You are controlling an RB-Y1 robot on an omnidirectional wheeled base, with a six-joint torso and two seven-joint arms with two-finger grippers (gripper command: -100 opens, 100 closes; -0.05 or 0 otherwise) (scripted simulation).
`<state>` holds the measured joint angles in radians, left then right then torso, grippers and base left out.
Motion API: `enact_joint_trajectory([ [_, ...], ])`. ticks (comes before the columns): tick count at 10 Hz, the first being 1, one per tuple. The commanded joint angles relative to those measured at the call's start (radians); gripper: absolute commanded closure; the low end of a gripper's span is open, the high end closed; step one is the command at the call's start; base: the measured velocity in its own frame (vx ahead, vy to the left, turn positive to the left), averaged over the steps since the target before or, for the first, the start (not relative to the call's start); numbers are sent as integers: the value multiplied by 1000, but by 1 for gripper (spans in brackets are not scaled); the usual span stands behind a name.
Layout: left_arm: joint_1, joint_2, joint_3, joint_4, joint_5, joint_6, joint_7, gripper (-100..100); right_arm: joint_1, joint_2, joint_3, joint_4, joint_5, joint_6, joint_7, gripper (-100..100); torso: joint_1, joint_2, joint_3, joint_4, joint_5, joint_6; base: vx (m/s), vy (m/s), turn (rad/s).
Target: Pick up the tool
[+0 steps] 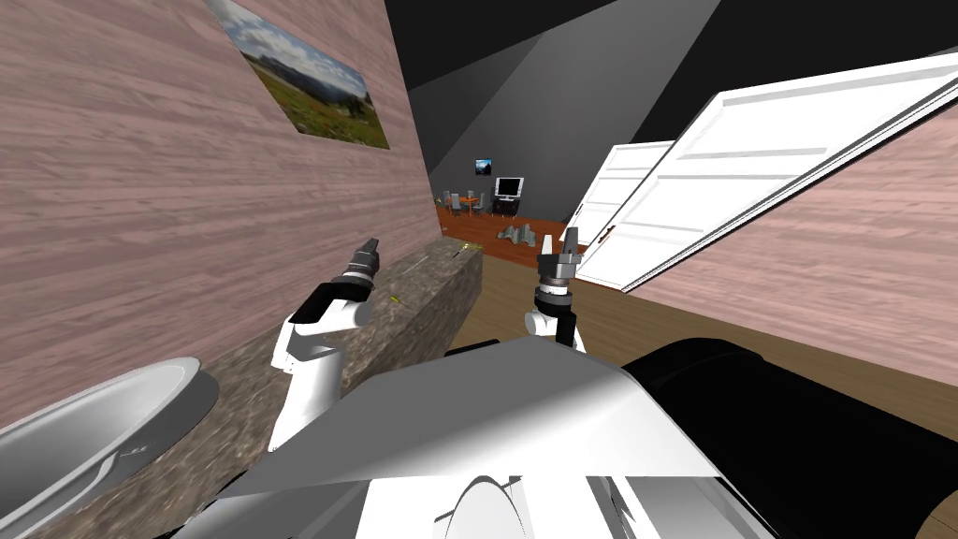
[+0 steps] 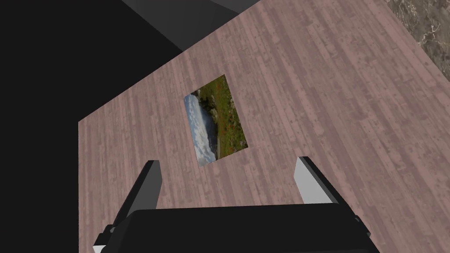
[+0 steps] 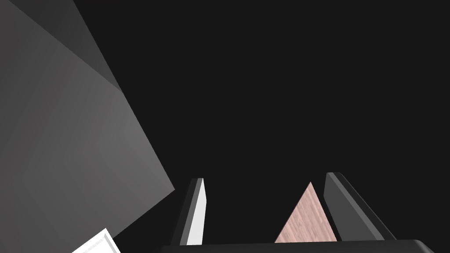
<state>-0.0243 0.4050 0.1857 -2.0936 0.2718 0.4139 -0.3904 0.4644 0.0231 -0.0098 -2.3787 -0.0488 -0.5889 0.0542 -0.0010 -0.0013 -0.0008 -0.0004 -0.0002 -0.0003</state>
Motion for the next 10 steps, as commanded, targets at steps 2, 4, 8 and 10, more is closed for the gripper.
enact_joint_trajectory([
  [2, -29, 26, 6, 35, 18, 83, -32, -100, 0, 0, 0, 0, 0, 0, 0, 0, 0, -1, 0, 0, 0, 0, 31, -19, -27],
  [4, -53, 47, 9, 67, 31, 143, -59, -100, 0, 0, 0, 0, 0, 0, 0, 0, 0, -1, -1, 0, 0, 0, 28, -18, -21],
  [8, -96, 88, 9, 133, 57, 246, -114, -100, 0, 0, 0, 0, 0, 0, 0, 0, 0, 0, 0, 0, 0, 0, 23, -14, -15],
  [10, -96, 88, 9, 133, 57, 285, -114, -100, 0, 0, 0, 0, 0, 0, 0, 0, 0, -1, 0, 0, 0, 0, 17, -12, -1],
])
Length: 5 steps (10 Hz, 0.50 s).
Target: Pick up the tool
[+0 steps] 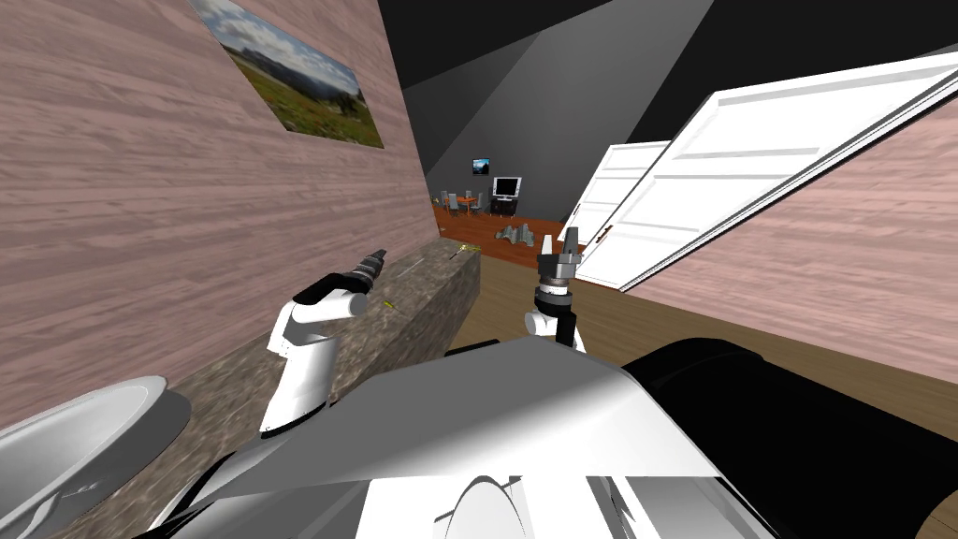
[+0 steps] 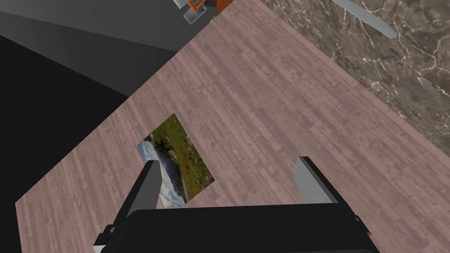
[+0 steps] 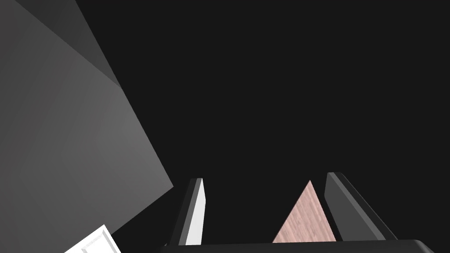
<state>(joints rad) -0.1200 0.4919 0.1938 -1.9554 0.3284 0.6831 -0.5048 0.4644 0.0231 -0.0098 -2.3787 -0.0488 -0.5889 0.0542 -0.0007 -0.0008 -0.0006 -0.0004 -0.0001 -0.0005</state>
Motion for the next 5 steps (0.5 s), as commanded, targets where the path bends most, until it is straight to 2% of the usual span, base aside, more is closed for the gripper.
enact_joint_trajectory([
  [1, -20, 21, 0, 30, 12, 50, -26, -100, 0, 0, 0, 0, 0, 0, 0, 0, 0, 0, 0, 0, 0, 0, 20, -15, -16],
  [3, -20, 21, 0, 30, 12, 80, -26, -100, 0, 0, 0, 0, 0, 0, 0, 0, 0, 0, 0, 0, 0, 0, 17, -11, -3],
  [4, -37, 41, -3, 66, 24, 118, -52, -100, 0, 0, 0, 0, 0, 0, 0, 0, 0, 0, 0, 0, 0, 0, 18, -14, -12],
  [5, -37, 41, -3, 66, 24, 144, -52, -100, 0, 0, 0, 0, 0, 0, 0, 0, 0, 0, 0, 0, 0, 0, 21, -15, -8],
])
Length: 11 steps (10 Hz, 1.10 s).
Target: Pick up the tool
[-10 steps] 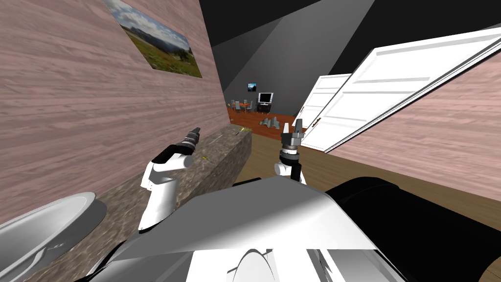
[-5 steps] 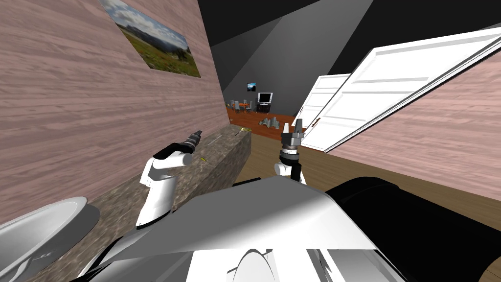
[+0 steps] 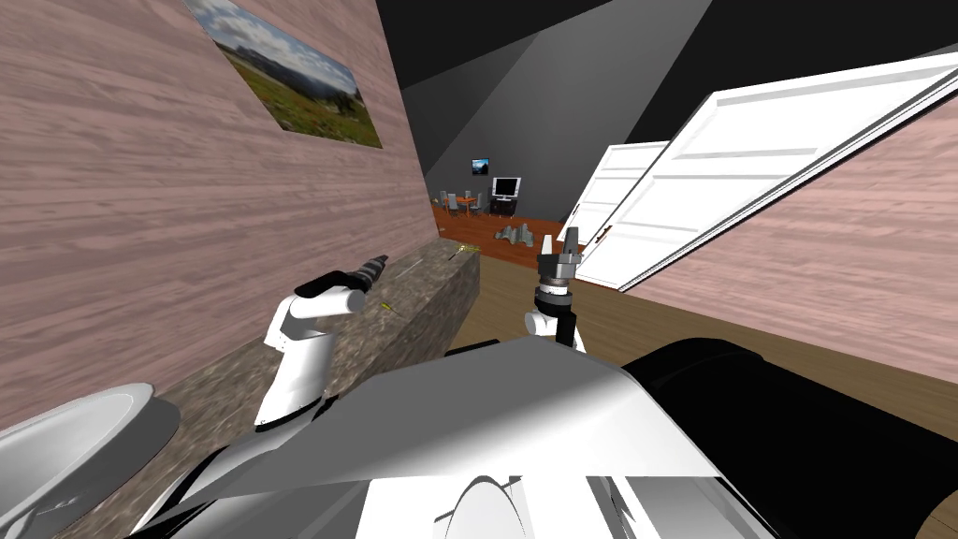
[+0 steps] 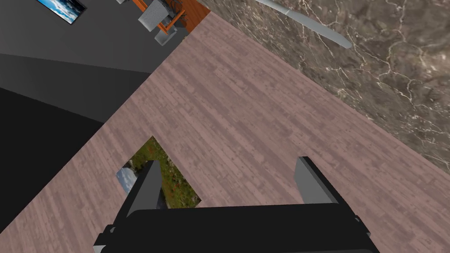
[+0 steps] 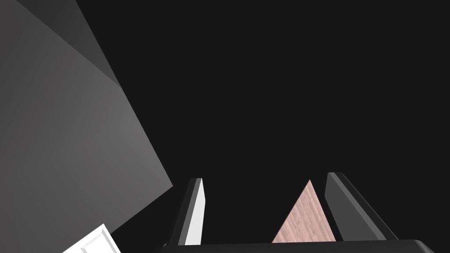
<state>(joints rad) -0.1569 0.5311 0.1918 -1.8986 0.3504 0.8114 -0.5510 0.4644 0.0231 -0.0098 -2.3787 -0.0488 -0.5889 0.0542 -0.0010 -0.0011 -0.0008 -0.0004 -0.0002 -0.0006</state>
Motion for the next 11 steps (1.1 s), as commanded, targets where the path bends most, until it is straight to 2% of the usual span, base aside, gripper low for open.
enact_joint_trajectory([
  [1, -16, 20, -6, 45, 13, 50, -31, -100, 0, 0, 0, 0, 0, 0, 0, 0, 0, 0, 0, 0, 0, 0, 26, -20, -5],
  [2, -16, 20, -6, 45, 13, 78, -31, -100, 0, 0, 0, 0, 0, 0, 0, 0, 0, 0, 0, 0, 0, 0, 25, -18, 0],
  [3, -30, 37, -11, 82, 24, 106, -56, -100, 0, 0, 0, 0, 0, 0, 0, 0, 0, 0, 0, 0, 0, 0, 29, -22, -7],
  [5, -30, 37, -11, 82, 24, 139, -56, -100, 0, 0, 0, 0, 0, 0, 0, 0, 0, 0, 0, 0, 0, 0, 18, -9, 2],
  [6, -43, 54, -18, 118, 34, 175, -80, -100, 0, 0, 0, 0, 0, 0, 0, 0, 0, 0, 0, 0, 0, 0, 18, -15, -2],
  [7, -43, 54, -18, 118, 34, 195, -80, -100, 0, 0, 0, 0, 0, 0, 0, 0, 0, 0, 0, 0, 0, 0, 19, -14, 3],
  [8, -54, 70, -25, 154, 44, 223, -104, -100, 0, 0, 0, 0, 0, 0, 0, 0, 0, 0, 0, 0, 0, 0, 29, -15, 3],
  [9, -54, 70, -25, 154, 44, 253, -104, -100, 0, 0, 0, 0, 0, 0, 0, 0, 0, 0, 0, 0, 0, 0, 25, -18, 4],
  [10, -64, 85, -34, 190, 54, 283, -126, -100, 0, 0, 0, 0, 0, 0, 0, 0, 0, 0, 0, 0, 0, 0, 25, -21, 6],
  [11, -64, 85, -34, 190, 54, 312, -126, -100, 0, 0, 0, 0, 0, 0, 0, 0, 0, 0, 0, 0, 0, 0, 22, -16, 5],
])
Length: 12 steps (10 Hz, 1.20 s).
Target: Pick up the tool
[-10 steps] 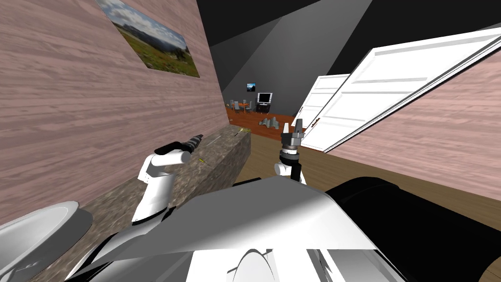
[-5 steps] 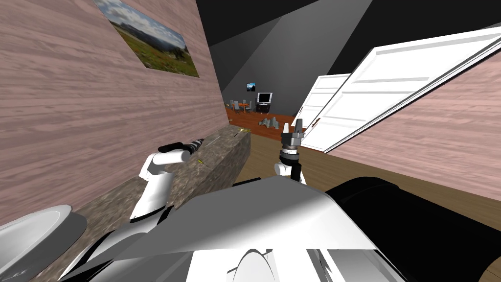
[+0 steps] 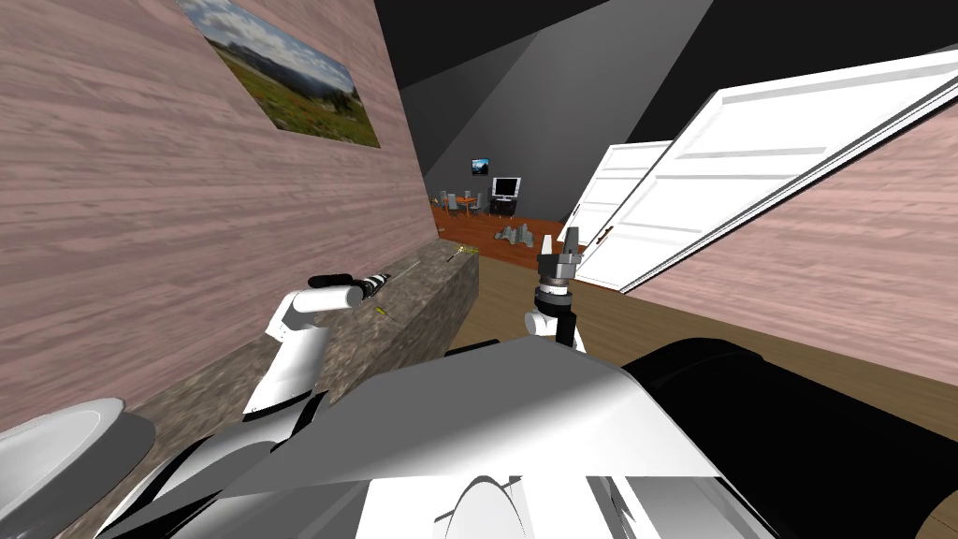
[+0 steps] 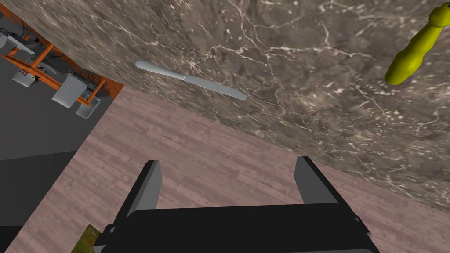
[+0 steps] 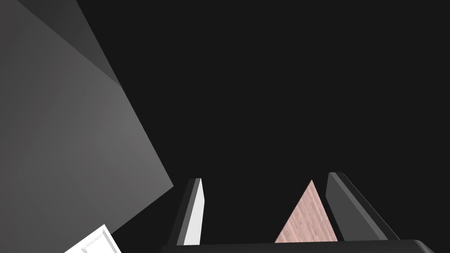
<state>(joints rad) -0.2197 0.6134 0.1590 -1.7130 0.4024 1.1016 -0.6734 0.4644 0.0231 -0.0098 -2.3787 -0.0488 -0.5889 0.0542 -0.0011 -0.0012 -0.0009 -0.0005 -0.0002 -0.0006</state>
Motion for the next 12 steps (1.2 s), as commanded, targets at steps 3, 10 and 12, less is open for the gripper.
enact_joint_trajectory([
  [3, -16, 31, -19, 72, 19, 107, -45, -100, 0, 0, 0, 0, 0, 0, 0, 0, 0, 0, 0, 0, 0, 0, 22, -16, 6],
  [10, -30, 67, -48, 161, 42, 255, -97, -100, 0, 0, 0, 0, 0, 0, 0, 0, -1, -1, -1, 0, 0, 0, 25, -19, 5],
  [12, -35, 88, -66, 211, 54, 315, -124, -100, 0, 0, 0, 0, 0, 0, 0, 0, 0, 0, 0, 0, 0, 0, 34, -25, 4],
])
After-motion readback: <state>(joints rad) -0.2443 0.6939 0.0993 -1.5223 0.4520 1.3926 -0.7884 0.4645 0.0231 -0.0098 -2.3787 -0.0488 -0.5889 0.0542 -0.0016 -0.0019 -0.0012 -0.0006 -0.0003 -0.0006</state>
